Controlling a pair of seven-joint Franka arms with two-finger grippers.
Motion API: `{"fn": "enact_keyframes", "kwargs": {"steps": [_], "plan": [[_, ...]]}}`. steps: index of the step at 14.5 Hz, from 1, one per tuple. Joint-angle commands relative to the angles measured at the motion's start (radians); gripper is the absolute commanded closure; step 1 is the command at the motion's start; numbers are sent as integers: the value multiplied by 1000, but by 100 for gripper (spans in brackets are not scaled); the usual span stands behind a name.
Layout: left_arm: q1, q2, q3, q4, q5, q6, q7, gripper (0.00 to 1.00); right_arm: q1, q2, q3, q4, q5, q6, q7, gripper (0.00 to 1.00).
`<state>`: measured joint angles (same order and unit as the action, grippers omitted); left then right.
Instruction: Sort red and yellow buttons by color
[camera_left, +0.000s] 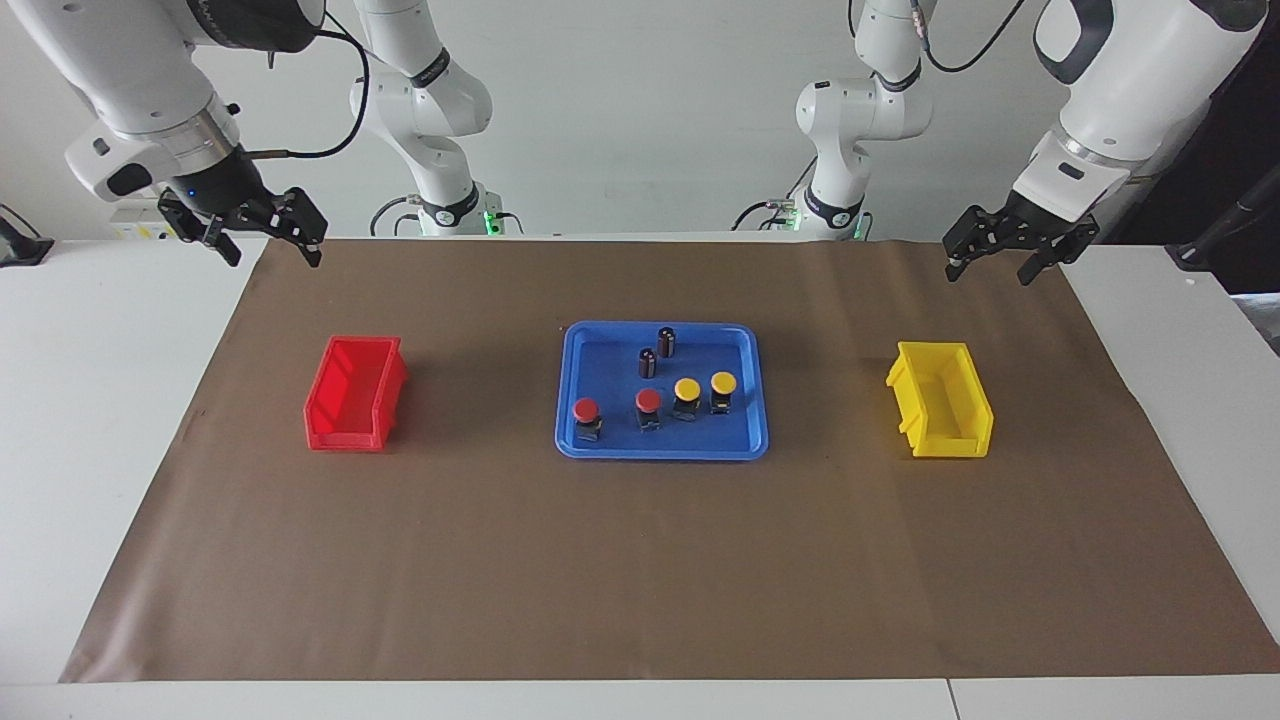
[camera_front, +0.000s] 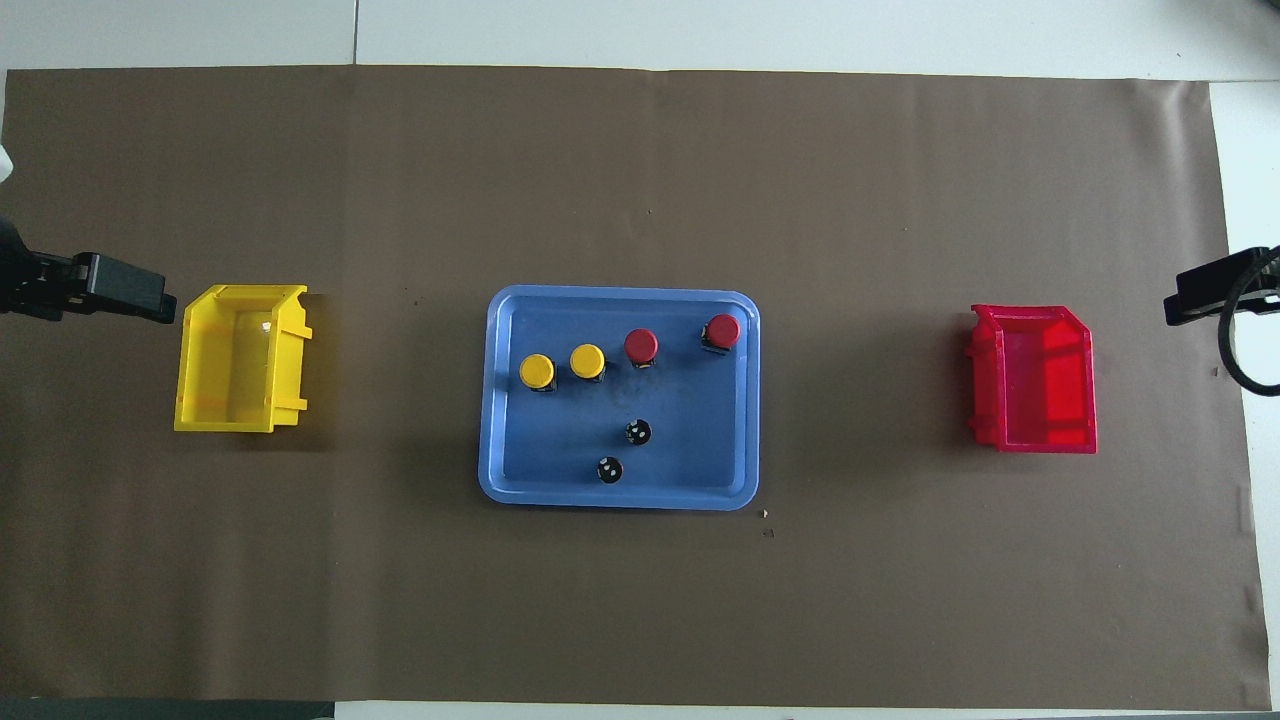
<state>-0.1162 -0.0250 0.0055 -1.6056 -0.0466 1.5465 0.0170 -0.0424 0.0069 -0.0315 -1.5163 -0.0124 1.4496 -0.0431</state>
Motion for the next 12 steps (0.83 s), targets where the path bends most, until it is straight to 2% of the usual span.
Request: {"fn": "enact_keyframes", "kwargs": {"steps": [1, 7, 10, 12], "plan": [[9, -32, -4, -31, -18, -8, 17, 0, -2, 1, 2, 10, -15, -9, -23, 0], [9, -32, -4, -31, -18, -6, 17, 0, 1, -12, 8, -21, -14, -9, -20, 0], [10, -32, -4, -31, -18, -8, 17, 0, -1, 5, 53, 7, -14, -8, -20, 0], [9, -32, -4, -31, -18, -8, 17, 0, 1, 28, 123, 15, -14, 30, 9, 0]]}}
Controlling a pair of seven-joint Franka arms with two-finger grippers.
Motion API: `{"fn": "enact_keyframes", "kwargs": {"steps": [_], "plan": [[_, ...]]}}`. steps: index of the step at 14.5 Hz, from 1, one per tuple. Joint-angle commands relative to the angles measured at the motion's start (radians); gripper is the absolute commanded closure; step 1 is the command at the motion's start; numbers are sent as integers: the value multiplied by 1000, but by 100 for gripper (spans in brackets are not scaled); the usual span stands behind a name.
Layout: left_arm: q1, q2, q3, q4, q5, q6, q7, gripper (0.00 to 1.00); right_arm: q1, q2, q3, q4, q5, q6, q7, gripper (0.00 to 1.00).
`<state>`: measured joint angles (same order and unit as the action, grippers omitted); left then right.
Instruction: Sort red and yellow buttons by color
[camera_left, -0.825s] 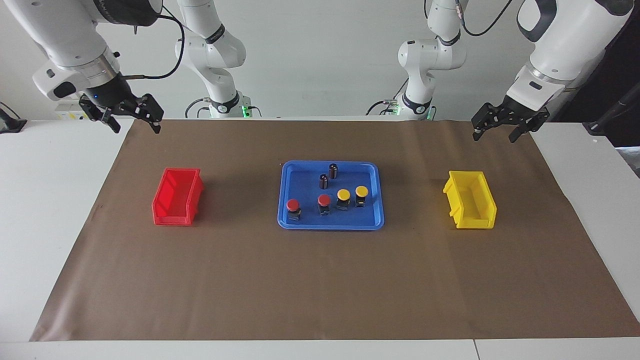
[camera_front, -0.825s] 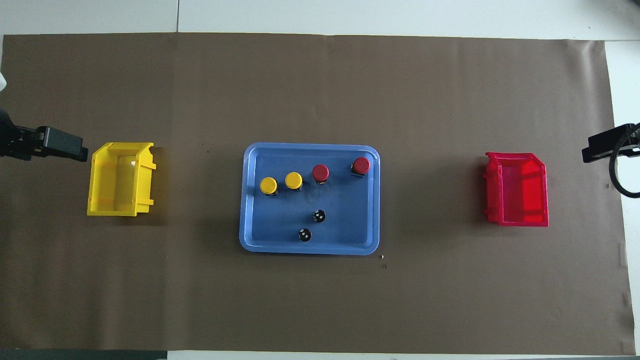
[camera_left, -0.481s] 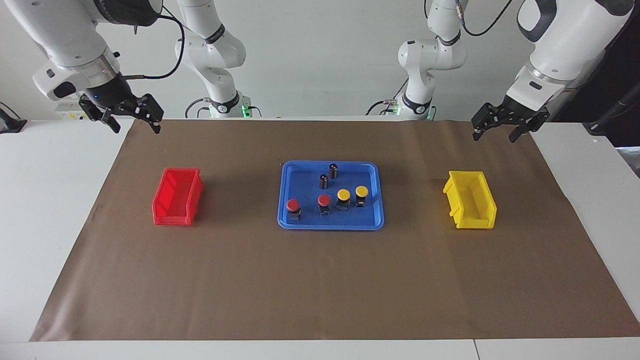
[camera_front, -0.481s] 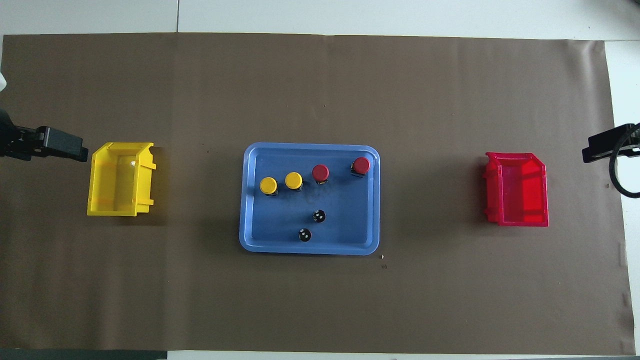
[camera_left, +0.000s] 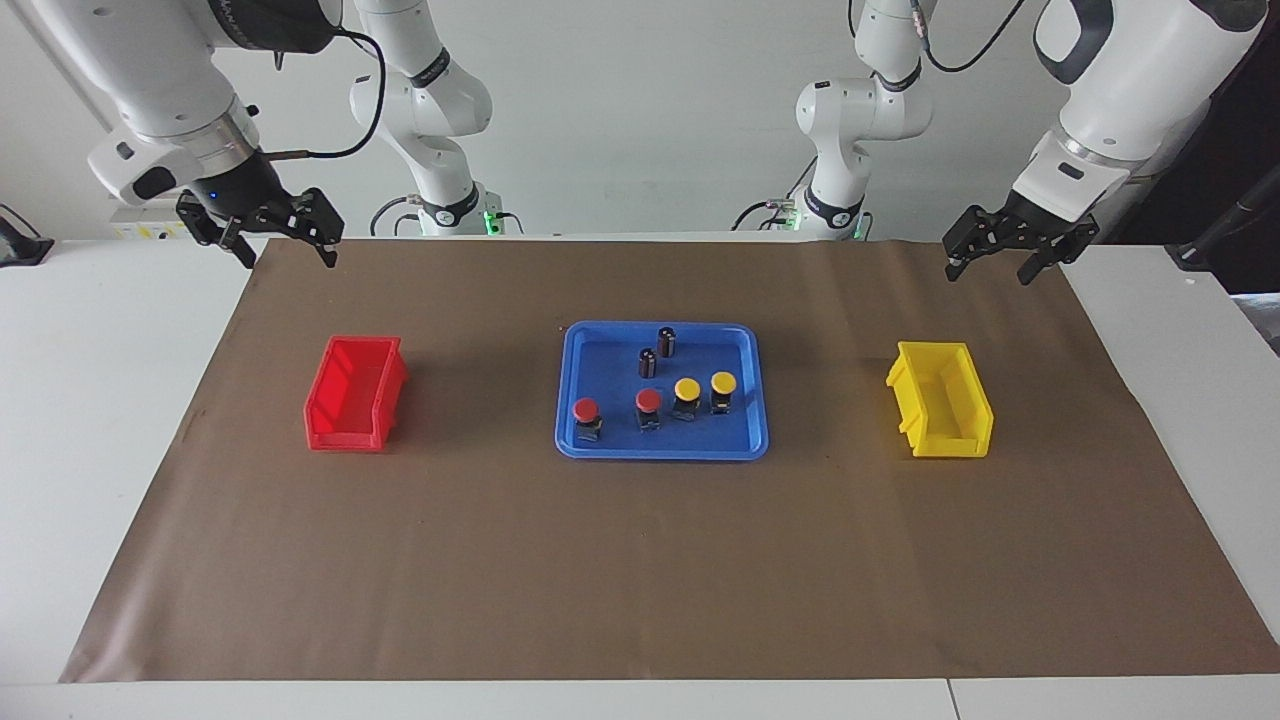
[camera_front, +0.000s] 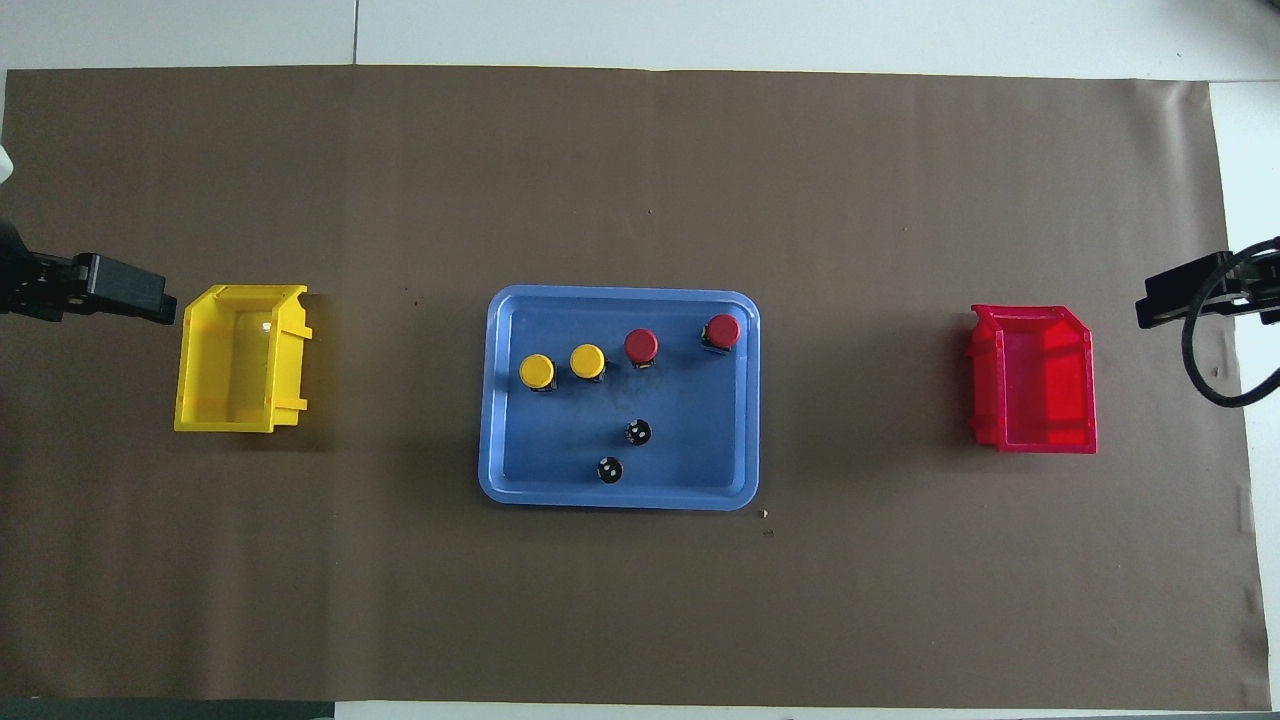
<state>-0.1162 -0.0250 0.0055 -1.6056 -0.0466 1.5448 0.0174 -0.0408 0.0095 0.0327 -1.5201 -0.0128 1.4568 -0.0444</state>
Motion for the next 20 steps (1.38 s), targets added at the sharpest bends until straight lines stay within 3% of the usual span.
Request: {"fn": "enact_keyframes", "kwargs": {"steps": [1, 5, 8, 10, 12, 14, 20], "plan": [[9, -32, -4, -31, -18, -6, 15, 0, -2, 58, 106, 41, -7, 28, 65, 0], [9, -32, -4, -31, -18, -6, 15, 0, 21, 223, 295, 135, -21, 136, 321, 0], [9, -32, -4, -31, -18, -6, 16, 0, 165, 314, 297, 86, -82, 357, 518, 0], [10, -32, -4, -31, -18, -6, 16, 0, 206, 329, 297, -21, -90, 512, 596, 0], [9, -32, -4, -31, -18, -6, 16, 0, 236, 360, 297, -75, -142, 575, 626, 0], [10, -32, -4, -31, -18, -6, 15, 0, 228, 336, 299, -182, -167, 643, 626, 0], [10, -32, -4, -31, -18, -6, 16, 0, 230, 333, 297, -299, -167, 730, 624, 0]]}}
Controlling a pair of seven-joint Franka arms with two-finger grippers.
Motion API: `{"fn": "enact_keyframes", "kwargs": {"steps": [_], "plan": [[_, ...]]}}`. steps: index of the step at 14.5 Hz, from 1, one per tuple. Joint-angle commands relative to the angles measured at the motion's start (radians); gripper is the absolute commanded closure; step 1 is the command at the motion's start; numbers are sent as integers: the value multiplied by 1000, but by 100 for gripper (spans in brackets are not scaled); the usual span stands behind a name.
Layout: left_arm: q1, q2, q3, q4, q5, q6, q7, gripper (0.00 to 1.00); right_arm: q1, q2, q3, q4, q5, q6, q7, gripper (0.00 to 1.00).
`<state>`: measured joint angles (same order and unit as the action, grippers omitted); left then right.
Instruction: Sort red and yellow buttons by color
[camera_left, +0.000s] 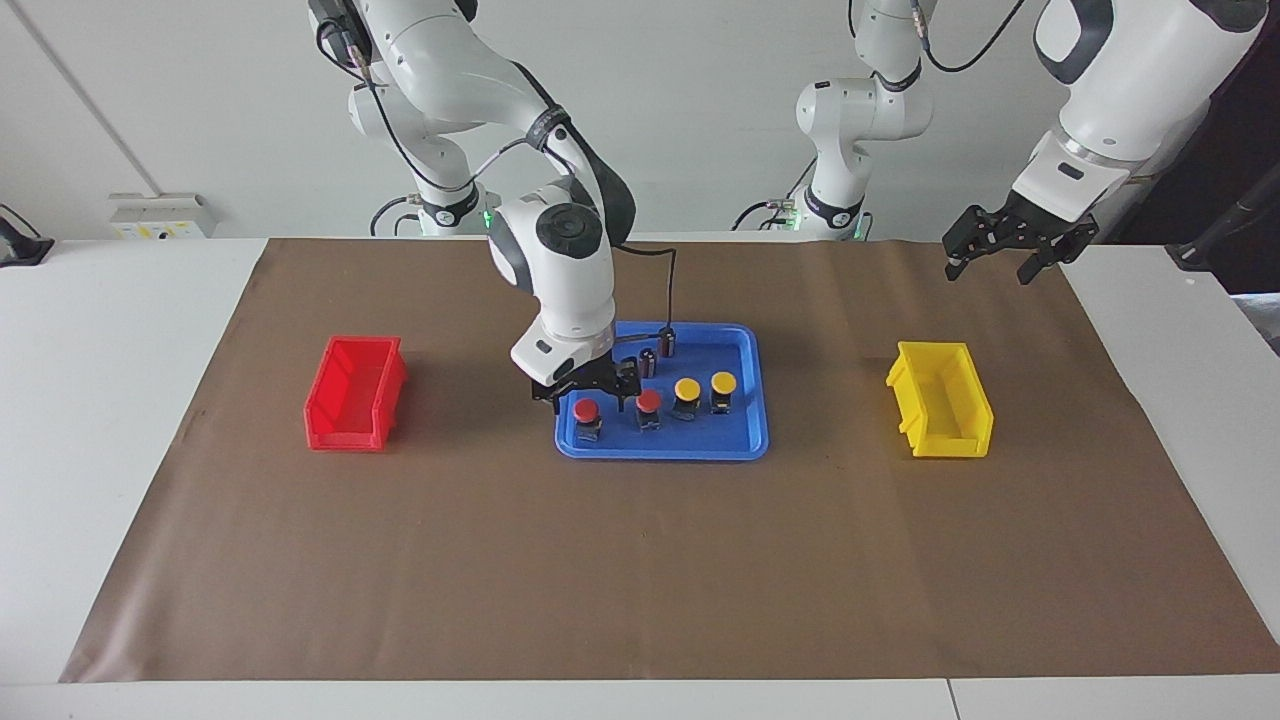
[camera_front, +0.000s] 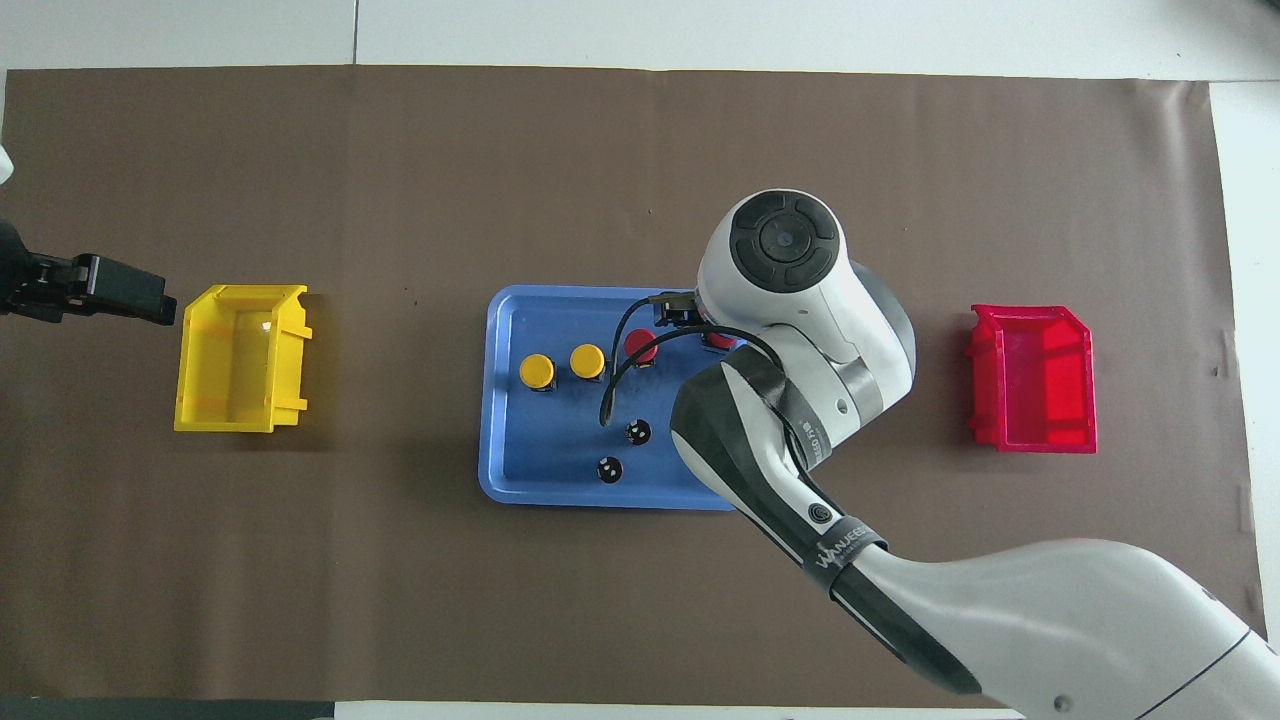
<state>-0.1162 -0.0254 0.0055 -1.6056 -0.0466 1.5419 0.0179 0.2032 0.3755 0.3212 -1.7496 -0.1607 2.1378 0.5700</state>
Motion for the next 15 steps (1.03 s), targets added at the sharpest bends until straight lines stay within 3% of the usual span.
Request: {"fn": "enact_keyframes", "kwargs": {"steps": [1, 6, 7, 9, 10, 11, 13, 15], "plan": [[10, -31, -4, -31, -18, -3, 16, 0, -18, -32, 9, -77, -19, 57, 8, 4], [3, -31, -7, -31, -18, -3, 13, 0, -15, -30, 9, -99, -20, 60, 7, 33], [9, -28, -4, -28, -16, 7, 14, 0, -15, -29, 9, -99, -25, 60, 8, 44], [32, -28, -7, -31, -16, 33, 7, 0, -18, -29, 9, -78, -25, 33, 2, 77], [17, -33, -7, -52, -18, 85, -6, 0, -16, -29, 9, -38, -25, -10, 1, 80], [-18, -60, -22, -138, -18, 180, -86, 0, -22, -21, 10, 44, -22, -94, -1, 82], [-159, -67, -35, -264, -18, 346, -310, 0, -57, -36, 13, 136, -16, -246, -50, 82], [-265, -3, -35, -301, -16, 426, -424, 0, -132, -203, 15, 55, -8, -367, -241, 82]]}}
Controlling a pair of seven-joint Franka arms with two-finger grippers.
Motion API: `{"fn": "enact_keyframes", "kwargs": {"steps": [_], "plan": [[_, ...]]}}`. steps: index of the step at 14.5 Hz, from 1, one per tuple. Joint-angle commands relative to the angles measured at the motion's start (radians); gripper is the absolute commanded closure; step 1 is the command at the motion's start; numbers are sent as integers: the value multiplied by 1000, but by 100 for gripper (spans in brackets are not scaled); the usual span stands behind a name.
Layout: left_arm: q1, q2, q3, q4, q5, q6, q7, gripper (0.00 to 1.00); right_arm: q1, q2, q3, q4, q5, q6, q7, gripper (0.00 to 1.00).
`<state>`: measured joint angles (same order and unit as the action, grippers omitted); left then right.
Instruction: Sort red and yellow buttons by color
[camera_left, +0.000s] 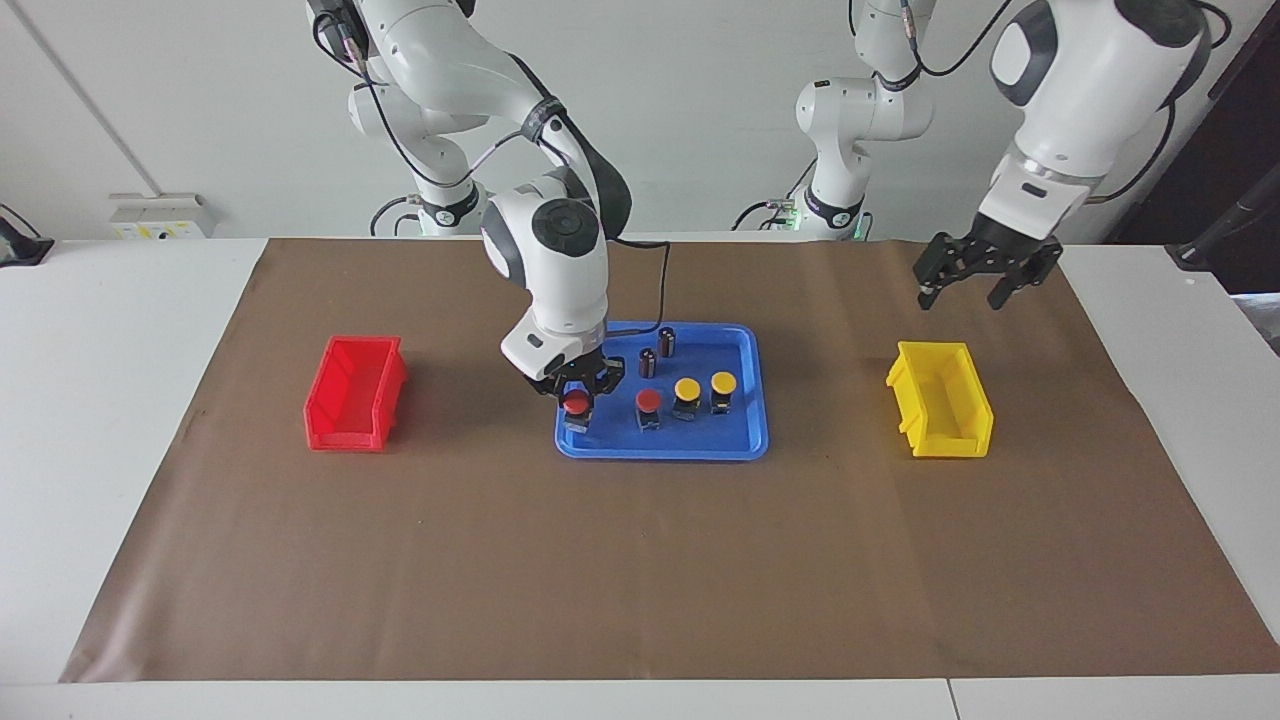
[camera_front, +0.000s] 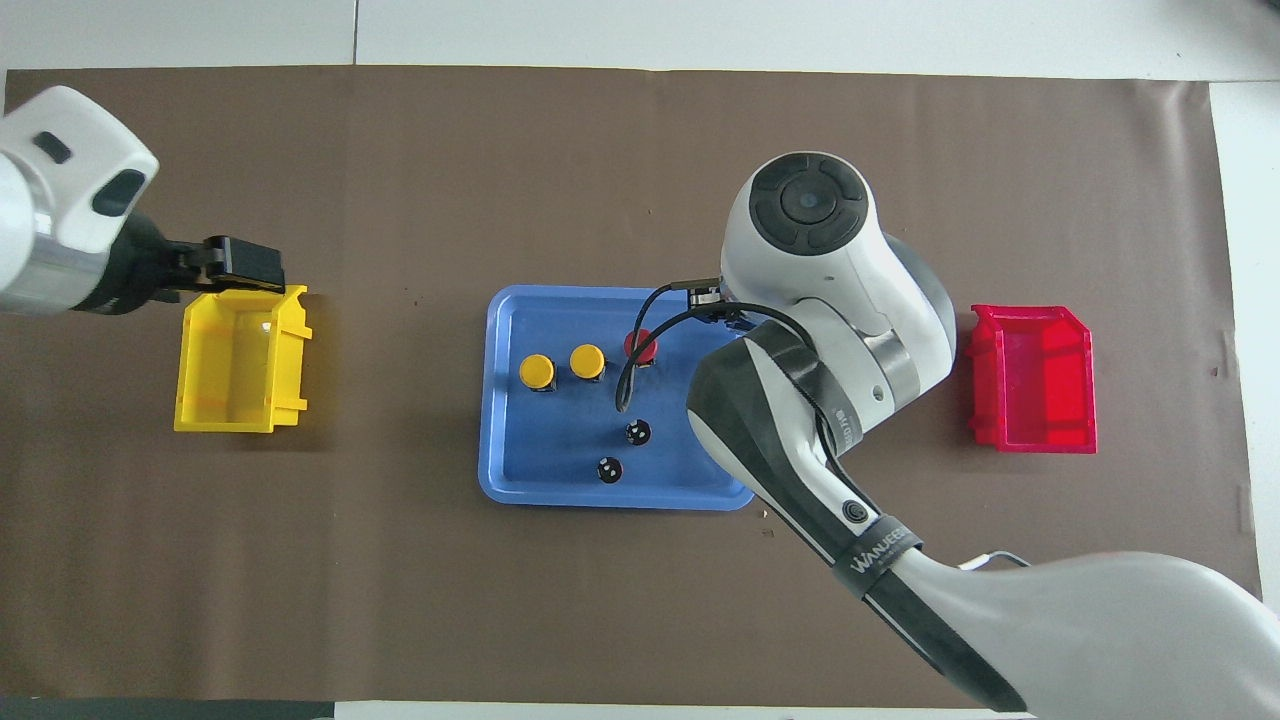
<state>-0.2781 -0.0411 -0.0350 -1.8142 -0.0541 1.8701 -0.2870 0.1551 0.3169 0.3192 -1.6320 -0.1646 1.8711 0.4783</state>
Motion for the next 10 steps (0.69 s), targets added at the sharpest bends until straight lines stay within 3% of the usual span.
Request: {"fn": "enact_keyframes", "kwargs": {"steps": [1, 3, 6, 10], "plan": [[-157, 54, 6, -96, -9, 121, -177, 2, -153, -230, 17, -139, 6, -107, -256, 82], [-228, 133, 6, -115, -9, 197, -259, 5, -302, -376, 11, -292, 94, -80, -500, 82], [-257, 171, 4, -181, -9, 297, -267, 12, -520, -455, 6, -445, 183, 29, -818, 81], [-282, 185, 4, -260, -9, 406, -314, 16, -578, -495, -28, -590, 192, 184, -915, 81]]}}
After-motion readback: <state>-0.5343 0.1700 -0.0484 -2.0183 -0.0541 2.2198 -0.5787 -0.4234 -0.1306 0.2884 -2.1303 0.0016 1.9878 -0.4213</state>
